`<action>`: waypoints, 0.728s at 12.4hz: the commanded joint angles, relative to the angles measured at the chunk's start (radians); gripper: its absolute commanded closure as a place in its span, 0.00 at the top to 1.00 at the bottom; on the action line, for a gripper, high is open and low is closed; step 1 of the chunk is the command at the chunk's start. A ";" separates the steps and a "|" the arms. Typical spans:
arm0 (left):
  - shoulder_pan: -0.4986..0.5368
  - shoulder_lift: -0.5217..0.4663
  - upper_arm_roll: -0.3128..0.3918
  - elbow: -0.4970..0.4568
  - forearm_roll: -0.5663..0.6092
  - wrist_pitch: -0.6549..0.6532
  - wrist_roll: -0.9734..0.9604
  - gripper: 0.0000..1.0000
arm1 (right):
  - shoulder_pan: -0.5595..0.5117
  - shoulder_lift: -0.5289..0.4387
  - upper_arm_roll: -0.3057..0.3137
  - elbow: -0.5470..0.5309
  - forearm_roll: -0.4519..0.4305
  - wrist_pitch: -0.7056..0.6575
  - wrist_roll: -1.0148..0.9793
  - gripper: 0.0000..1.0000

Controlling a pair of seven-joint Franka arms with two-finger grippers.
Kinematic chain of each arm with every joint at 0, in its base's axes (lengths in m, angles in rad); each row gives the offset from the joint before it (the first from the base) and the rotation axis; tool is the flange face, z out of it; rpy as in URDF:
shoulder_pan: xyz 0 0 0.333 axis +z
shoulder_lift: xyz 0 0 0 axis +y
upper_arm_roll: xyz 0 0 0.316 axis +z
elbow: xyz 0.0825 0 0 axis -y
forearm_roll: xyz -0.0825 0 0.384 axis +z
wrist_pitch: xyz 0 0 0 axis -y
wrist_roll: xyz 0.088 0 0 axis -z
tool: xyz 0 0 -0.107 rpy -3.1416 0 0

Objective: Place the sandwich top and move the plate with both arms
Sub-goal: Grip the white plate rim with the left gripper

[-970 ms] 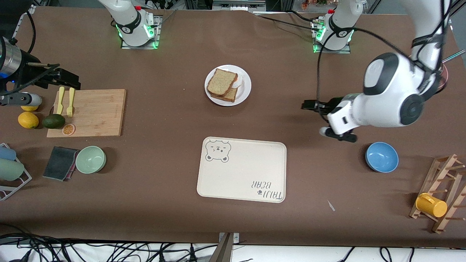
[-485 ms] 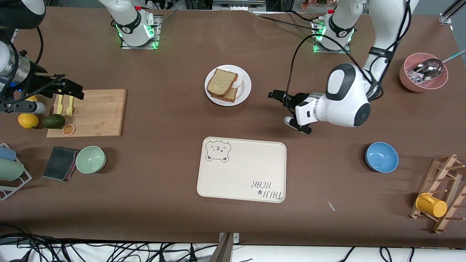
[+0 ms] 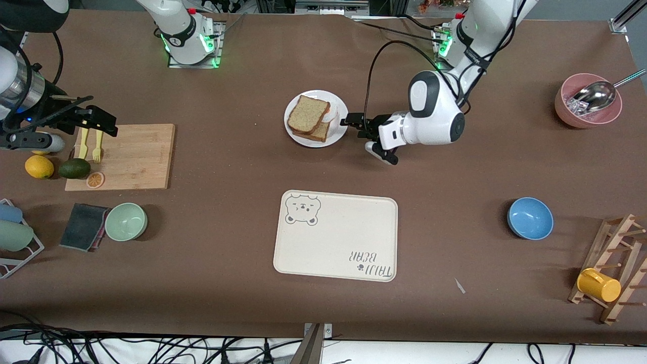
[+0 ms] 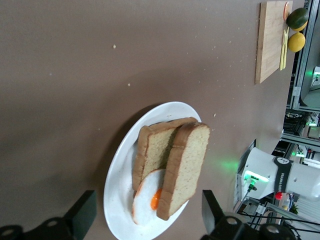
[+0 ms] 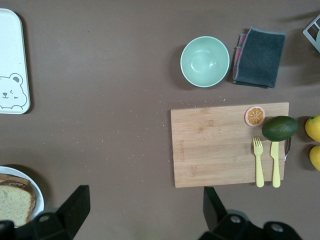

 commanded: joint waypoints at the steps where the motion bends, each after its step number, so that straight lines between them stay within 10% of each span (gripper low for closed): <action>1: -0.068 0.062 -0.003 -0.011 -0.157 0.115 0.187 0.86 | 0.004 -0.012 -0.006 -0.028 0.017 0.020 -0.014 1.00; 9: -0.082 0.137 -0.001 -0.022 -0.253 0.185 0.418 0.67 | 0.012 -0.007 -0.004 -0.030 0.017 0.031 -0.013 1.00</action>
